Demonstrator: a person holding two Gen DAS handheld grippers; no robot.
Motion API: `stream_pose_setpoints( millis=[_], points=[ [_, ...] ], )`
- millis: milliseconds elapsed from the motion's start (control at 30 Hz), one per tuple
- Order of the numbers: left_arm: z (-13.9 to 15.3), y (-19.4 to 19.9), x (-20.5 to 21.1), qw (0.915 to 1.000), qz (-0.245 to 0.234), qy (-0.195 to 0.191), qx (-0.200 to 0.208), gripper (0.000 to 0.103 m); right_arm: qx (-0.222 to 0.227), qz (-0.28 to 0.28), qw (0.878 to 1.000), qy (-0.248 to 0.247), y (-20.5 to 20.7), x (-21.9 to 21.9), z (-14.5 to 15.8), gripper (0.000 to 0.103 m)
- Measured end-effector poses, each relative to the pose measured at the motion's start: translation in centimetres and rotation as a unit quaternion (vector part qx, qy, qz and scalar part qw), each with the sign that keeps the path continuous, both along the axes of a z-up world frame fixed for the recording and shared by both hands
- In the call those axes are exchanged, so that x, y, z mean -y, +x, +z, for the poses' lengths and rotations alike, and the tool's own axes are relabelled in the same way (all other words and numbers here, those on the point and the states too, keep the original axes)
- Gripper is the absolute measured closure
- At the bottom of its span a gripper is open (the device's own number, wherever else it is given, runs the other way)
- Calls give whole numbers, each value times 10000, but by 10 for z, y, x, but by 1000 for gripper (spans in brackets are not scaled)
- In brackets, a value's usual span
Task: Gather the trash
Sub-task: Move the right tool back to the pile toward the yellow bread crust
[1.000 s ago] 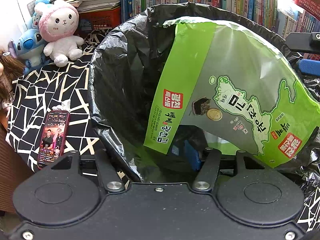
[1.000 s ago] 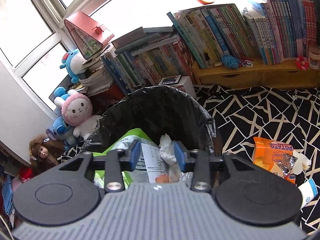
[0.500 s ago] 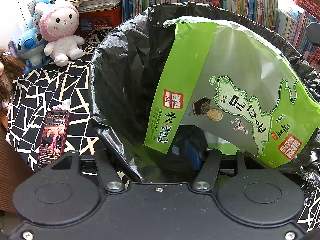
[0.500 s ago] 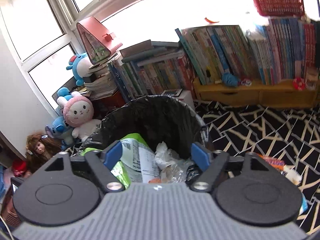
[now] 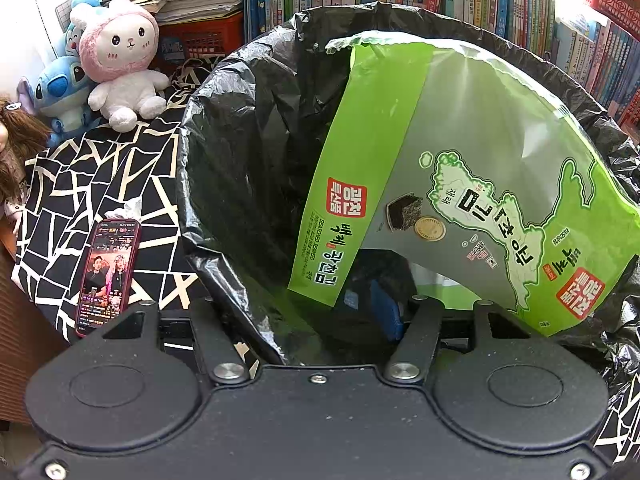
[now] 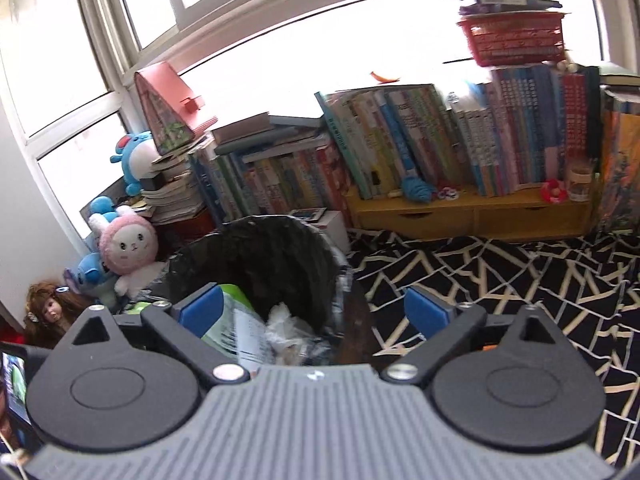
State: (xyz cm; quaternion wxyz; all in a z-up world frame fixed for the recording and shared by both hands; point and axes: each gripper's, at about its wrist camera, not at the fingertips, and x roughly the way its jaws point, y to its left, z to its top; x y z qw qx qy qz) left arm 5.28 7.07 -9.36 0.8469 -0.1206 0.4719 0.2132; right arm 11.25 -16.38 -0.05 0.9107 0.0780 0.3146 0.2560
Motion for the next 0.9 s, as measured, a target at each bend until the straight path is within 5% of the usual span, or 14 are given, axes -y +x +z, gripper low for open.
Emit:
stream_pose_setpoints(
  millis=[533,733,900],
  points=[
    [0,-2,0,10000,4,26,-1,44,-421,-781,9941,-627,-19,58,-59,0],
    [1,-1,3,10000,4,58,-10,44,-474,-664,9840,-1586,-37,53,-105,11],
    [1,0,3,10000,-3,78,-21,44,-725,-394,9780,-1915,-51,44,-143,19]
  ],
)
